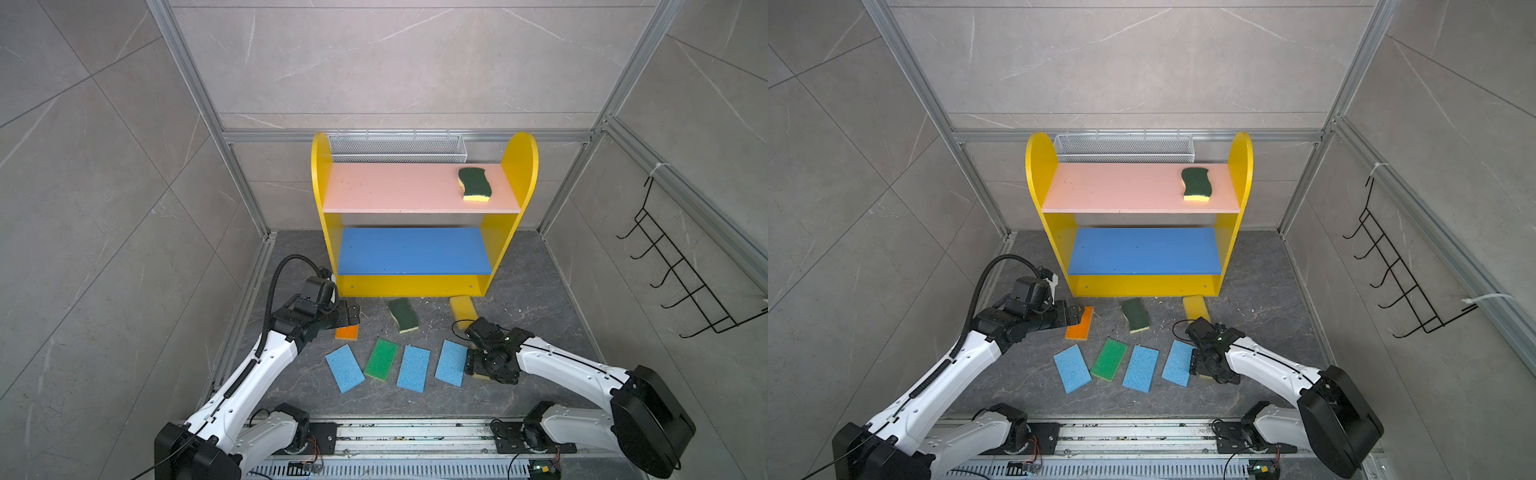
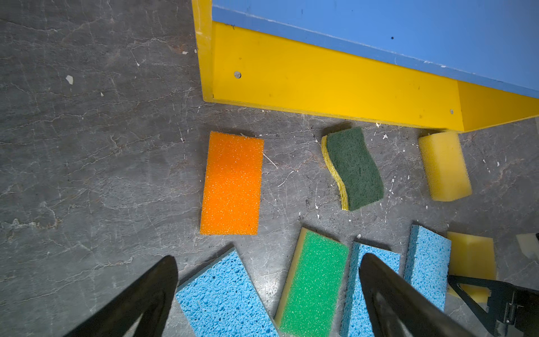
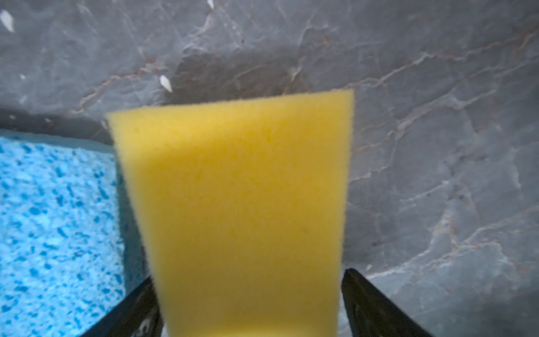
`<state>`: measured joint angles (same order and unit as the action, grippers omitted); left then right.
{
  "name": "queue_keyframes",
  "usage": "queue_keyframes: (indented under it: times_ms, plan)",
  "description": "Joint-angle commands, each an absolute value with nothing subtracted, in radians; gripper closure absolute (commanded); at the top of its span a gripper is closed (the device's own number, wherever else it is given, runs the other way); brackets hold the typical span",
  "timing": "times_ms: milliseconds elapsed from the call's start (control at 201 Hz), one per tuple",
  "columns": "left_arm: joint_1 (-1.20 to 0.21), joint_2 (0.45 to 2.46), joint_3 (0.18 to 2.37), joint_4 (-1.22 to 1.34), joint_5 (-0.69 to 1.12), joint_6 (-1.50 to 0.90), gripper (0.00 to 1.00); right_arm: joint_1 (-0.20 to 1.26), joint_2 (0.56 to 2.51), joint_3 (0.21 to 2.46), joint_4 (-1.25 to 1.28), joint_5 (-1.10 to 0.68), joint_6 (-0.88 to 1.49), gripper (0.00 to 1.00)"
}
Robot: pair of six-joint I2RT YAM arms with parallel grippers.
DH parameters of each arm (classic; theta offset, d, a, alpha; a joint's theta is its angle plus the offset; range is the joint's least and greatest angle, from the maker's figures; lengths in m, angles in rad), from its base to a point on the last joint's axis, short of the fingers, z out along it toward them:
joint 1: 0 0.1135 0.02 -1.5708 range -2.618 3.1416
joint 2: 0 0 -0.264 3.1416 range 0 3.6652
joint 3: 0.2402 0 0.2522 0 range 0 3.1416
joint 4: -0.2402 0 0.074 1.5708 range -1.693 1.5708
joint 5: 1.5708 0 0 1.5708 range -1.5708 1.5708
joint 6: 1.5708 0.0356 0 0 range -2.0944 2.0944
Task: Arrange cleaning sponges on a shelf
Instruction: Pick up the cleaning sponge from the bottom-right of the table.
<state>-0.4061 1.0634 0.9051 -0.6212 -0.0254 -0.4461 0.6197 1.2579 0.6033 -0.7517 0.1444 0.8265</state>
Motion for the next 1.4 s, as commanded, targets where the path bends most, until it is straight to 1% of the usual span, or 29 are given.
queue_keyframes:
  times_ms: [0, 149, 304, 448, 777, 1085, 1399]
  plan:
    - [-0.411, 1.039, 0.909, -0.625, -0.044, -0.456, 0.00, 0.625, 1.274, 0.617, -0.766, 0.173, 0.844, 0.11]
    - [-0.411, 1.038, 0.908, -0.626, -0.051, -0.454, 0.00, 0.624, 1.286, 0.605, -0.741, 0.166, 0.841, 0.17]
    - [-0.411, 1.057, 0.919, -0.627, -0.060, -0.450, 0.00, 0.624, 1.292, 0.608, -0.737, 0.159, 0.839, 0.30]
    - [-0.411, 1.072, 0.939, -0.620, -0.048, -0.447, 0.00, 0.631, 1.274, 0.640, -0.746, 0.126, 0.819, 0.36]
    - [-0.411, 1.065, 0.972, -0.628, -0.049, -0.420, 0.00, 0.706, 1.170, 0.755, -0.856, 0.183, 0.849, 0.39]
    - [-0.411, 1.069, 1.036, -0.652, -0.070, -0.374, 0.00, 0.835, 1.238, 1.088, -0.980, 0.308, 0.818, 0.40]
    - [-0.411, 1.042, 1.040, -0.680, -0.091, -0.345, 0.00, 0.881, 1.355, 1.437, -1.027, 0.358, 0.674, 0.40]
